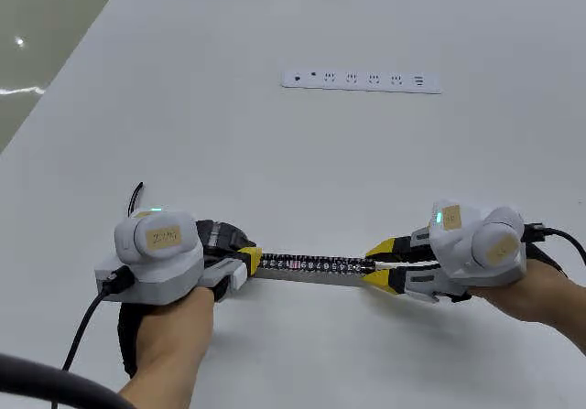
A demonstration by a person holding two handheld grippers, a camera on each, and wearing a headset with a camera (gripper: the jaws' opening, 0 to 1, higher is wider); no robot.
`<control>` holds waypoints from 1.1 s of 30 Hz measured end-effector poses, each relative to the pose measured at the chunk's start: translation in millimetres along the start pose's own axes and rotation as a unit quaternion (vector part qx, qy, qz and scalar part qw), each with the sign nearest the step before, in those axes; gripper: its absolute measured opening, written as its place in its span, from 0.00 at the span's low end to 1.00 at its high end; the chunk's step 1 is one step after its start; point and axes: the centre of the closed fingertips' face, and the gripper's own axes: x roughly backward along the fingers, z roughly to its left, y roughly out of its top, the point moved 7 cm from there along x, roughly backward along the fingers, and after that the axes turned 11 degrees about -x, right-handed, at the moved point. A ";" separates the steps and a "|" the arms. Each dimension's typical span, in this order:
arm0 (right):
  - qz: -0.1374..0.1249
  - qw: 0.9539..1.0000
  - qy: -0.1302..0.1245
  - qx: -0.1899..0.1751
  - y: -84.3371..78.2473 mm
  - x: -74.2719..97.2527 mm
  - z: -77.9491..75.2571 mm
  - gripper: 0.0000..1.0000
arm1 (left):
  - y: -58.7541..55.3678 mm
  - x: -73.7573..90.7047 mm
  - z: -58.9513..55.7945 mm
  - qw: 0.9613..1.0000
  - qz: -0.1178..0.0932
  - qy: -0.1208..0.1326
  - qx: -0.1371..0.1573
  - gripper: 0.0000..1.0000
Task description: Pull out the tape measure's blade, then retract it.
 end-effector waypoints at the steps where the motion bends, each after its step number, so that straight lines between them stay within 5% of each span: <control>1: 0.000 1.000 0.000 -0.001 0.4 -1.0 0.3 0.12 | -0.1 -0.1 0.0 1.000 0.000 0.000 -0.001 0.60; 33: -0.007 1.000 0.009 -0.003 13.1 -18.1 5.0 0.12 | 1.0 0.2 0.4 1.000 0.001 -0.002 0.004 0.61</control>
